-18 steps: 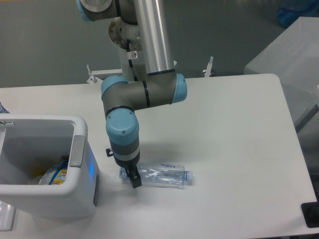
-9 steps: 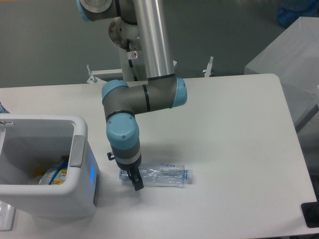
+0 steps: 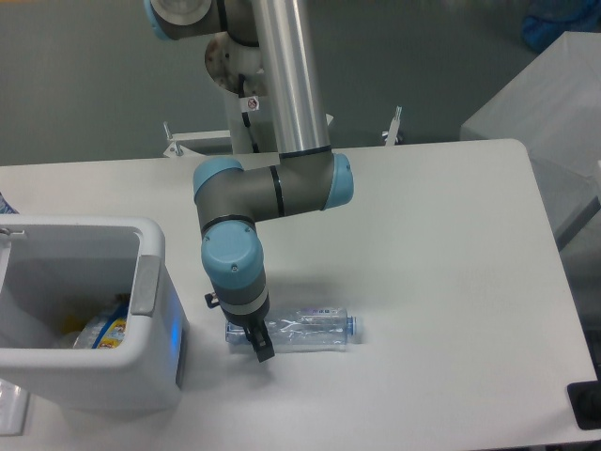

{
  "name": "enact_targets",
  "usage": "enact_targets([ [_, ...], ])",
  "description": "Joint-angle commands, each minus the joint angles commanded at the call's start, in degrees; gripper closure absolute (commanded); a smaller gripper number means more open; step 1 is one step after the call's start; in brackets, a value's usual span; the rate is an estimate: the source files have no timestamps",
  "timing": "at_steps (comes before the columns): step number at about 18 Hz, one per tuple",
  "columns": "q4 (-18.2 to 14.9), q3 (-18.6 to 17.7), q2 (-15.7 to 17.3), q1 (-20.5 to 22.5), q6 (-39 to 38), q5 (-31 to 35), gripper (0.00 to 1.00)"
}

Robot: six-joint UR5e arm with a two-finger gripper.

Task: Place the trash in the trash can
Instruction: 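Lower the gripper around the bottle's neck end, then close the gripper on the bottle and tilt it upright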

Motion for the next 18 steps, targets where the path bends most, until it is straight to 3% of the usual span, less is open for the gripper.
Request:
enact_targets([
  [8, 0.1, 0.4, -0.3, 0.0, -1.8, -0.1, 0.24],
  [14, 0.1, 0.7, -0.3, 0.1, -1.8, -0.1, 0.26],
  [18, 0.0, 0.7, -0.3, 0.1, -2.7, 0.1, 0.34],
])
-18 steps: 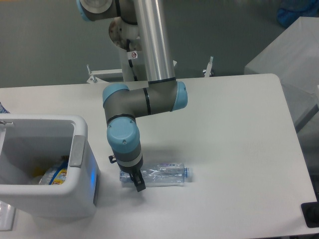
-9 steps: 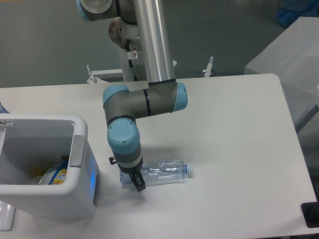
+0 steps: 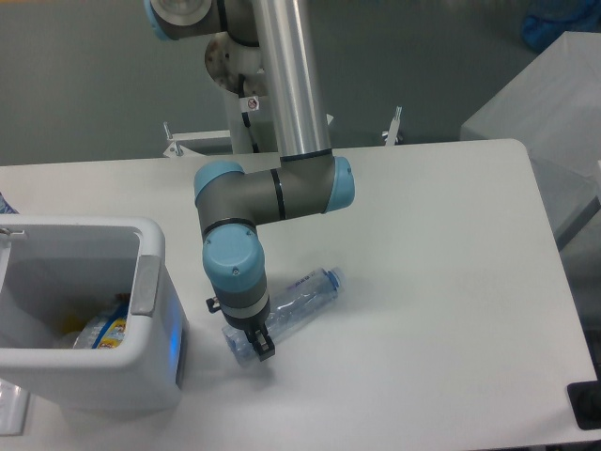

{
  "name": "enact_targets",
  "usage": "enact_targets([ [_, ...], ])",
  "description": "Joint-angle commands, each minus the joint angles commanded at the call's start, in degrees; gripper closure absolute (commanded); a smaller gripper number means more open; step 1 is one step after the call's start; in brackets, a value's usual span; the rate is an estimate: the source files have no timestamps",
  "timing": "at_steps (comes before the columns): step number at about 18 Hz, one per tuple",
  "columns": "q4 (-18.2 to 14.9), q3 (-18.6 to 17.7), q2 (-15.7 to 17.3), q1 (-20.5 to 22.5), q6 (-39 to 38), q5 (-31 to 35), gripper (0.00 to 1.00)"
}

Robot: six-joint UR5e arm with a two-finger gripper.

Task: Place the trash in the trash can
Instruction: 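Close the gripper on the bottle and tilt it upright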

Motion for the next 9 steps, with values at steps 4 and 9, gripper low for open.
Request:
enact_targets([
  [4, 0.1, 0.0, 0.2, 0.0, -0.4, 0.0, 0.37],
  [9, 0.1, 0.3, 0.3, 0.4, -0.4, -0.4, 0.37],
])
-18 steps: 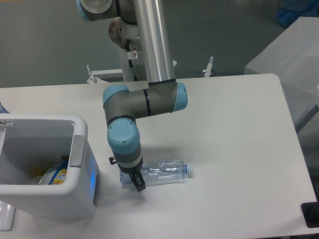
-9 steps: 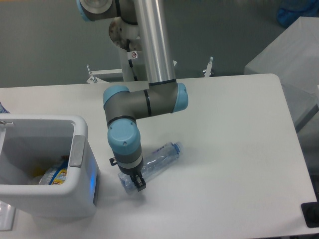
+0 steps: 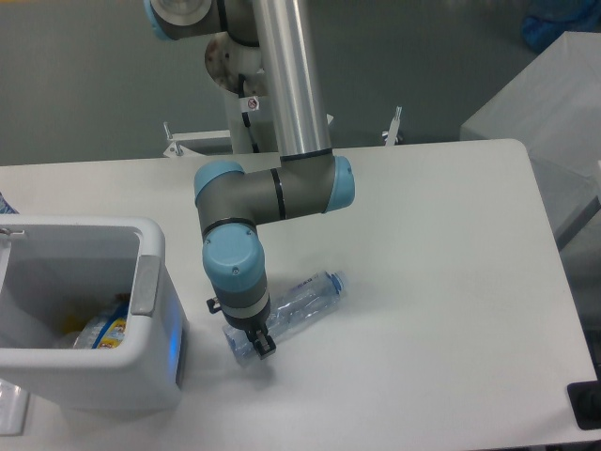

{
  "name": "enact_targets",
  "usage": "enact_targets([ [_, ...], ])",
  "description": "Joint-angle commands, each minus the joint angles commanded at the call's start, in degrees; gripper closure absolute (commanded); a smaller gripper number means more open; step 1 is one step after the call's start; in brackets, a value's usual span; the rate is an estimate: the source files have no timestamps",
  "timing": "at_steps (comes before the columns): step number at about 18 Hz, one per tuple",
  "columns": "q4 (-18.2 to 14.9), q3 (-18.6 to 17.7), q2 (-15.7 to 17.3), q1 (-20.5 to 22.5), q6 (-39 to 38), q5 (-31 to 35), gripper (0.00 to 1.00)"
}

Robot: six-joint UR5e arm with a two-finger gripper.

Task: Place the trash in the trash can
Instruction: 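Close the gripper on the bottle and tilt it upright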

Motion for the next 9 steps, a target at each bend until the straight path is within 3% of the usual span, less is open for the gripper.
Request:
enact_targets([
  [9, -0.1, 0.7, 0.2, 0.5, 0.0, 0.3, 0.37],
])
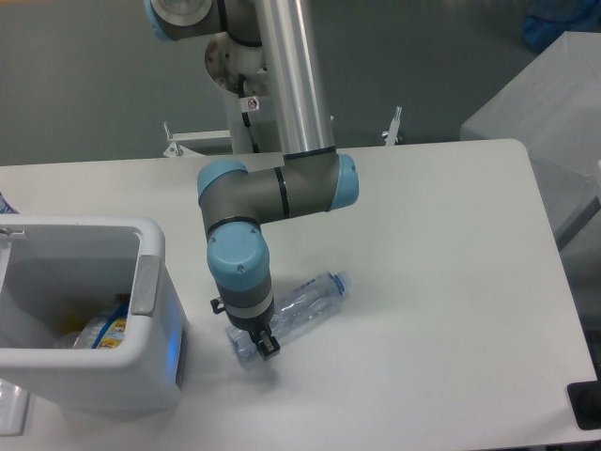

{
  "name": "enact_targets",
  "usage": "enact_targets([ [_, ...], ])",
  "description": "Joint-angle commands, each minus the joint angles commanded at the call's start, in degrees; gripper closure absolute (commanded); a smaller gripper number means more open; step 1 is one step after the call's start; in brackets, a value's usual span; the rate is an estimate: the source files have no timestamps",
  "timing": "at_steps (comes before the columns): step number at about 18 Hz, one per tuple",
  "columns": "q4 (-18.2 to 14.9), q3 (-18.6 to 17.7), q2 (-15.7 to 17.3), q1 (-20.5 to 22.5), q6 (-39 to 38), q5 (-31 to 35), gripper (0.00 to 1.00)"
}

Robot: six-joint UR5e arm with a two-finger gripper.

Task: Place the trash in the trash can
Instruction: 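Close the gripper on the bottle and tilt it upright, then lift the bottle and carry it over the trash bin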

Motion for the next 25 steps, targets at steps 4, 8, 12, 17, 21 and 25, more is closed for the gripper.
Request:
enact_targets([
  [4, 0.0, 1.9, 0.1, 1.5, 0.0, -0.5, 0.37],
  [8, -0.3, 3.6, 0.4, 4.0, -0.7, -2.1, 0.38],
  [12, -0.5, 6.1, 0.5, 7.4, -3.5, -8.9, 0.38],
  [17, 0.3, 10.2, 0.6, 9.7, -10.8, -15.5, 0.38],
  [21, 0.4, 14.1, 1.3, 10.5, -16.5, -19.8, 0.38],
  [25, 6.4, 15.7, 1.7, 11.6, -22.9, -24.4, 0.38],
])
